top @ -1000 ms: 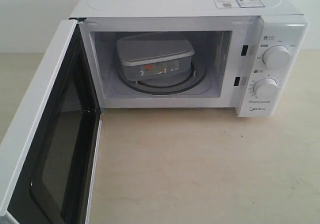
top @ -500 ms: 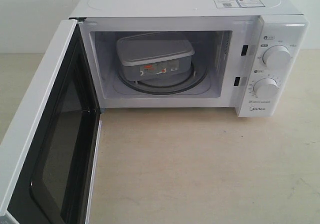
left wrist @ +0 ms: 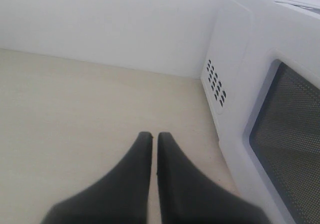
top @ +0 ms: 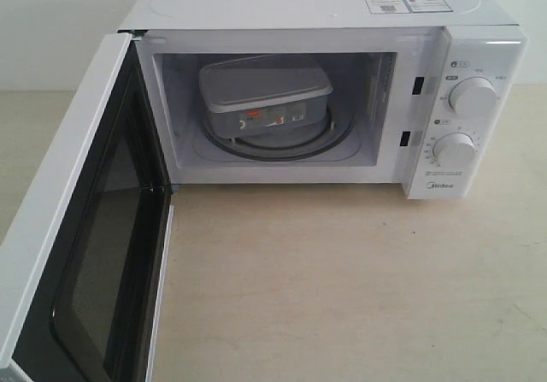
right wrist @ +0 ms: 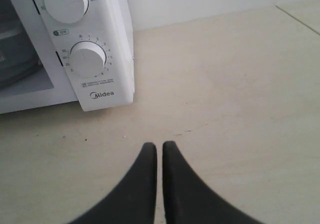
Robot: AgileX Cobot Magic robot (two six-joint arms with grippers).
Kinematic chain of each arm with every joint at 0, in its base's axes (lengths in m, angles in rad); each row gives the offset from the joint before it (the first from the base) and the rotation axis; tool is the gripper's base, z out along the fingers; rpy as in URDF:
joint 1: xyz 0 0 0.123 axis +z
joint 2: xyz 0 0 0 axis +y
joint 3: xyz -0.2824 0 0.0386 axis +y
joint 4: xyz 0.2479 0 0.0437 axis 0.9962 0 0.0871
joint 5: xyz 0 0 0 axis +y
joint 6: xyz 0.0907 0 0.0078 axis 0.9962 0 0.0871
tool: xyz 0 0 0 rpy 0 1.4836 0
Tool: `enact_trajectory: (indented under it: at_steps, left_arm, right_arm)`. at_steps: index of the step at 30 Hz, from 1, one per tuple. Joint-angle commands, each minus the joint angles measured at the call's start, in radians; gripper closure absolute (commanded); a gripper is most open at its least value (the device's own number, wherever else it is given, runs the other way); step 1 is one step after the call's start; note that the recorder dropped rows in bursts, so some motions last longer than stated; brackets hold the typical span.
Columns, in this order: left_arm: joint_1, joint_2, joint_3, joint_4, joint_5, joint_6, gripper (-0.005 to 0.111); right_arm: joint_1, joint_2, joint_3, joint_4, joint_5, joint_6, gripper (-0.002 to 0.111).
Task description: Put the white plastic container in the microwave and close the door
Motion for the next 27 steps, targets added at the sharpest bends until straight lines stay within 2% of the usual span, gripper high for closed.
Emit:
enact_trajectory:
  at_steps: [1, 4, 27]
  left_arm:
    - [0.001, -0.003, 0.004, 0.005, -0.003, -0.008, 0.102]
    - [0.001, -0.003, 0.004, 0.005, -0.003, -0.008, 0.102]
    - [0.001, -0.003, 0.004, 0.005, -0.003, -0.008, 0.102]
  right_arm:
    - [-0.005, -0.004, 0.000, -0.015, -0.006, -0.030, 0.107]
    - [-0.005, -0.004, 0.000, -0.022, -0.010, -0.086, 0.107]
    - [-0.005, -0.004, 0.000, -0.017, -0.010, -0.086, 0.107]
